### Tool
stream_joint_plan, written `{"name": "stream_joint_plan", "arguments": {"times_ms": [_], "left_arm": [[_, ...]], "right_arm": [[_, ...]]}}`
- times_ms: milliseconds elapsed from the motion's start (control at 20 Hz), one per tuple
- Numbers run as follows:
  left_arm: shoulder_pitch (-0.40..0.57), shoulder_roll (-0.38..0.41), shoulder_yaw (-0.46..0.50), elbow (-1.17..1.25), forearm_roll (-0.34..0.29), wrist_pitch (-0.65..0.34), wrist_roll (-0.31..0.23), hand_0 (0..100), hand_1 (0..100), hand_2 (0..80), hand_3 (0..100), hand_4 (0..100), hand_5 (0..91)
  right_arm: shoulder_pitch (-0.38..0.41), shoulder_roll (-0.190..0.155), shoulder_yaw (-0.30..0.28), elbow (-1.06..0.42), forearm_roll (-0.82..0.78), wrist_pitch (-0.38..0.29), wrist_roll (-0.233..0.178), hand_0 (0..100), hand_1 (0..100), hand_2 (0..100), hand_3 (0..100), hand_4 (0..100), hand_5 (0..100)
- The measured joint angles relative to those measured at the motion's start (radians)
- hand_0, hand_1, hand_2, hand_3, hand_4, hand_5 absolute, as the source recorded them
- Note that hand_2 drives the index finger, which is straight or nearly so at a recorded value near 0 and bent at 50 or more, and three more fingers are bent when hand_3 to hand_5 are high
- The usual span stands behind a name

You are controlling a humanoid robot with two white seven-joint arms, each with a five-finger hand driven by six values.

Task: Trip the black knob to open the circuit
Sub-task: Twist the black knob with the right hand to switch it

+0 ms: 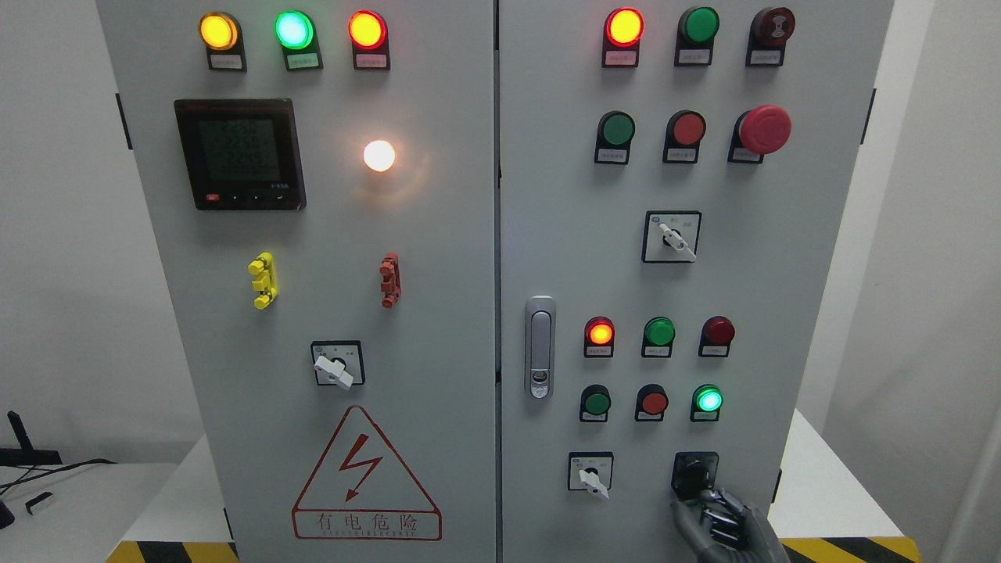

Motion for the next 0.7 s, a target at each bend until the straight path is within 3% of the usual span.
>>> {"name": "stream_joint_plan", "arguments": {"times_ms": [700], "left_arm": [[0.0, 0.0, 0.0, 0.0, 0.0, 0.0, 0.0, 12, 39, 0.0, 0, 0, 0.0]], "right_arm": [[0.005, 0.0, 0.0, -0.001, 0.004, -0.011, -0.006, 45, 83, 50, 100, 97, 92]]}}
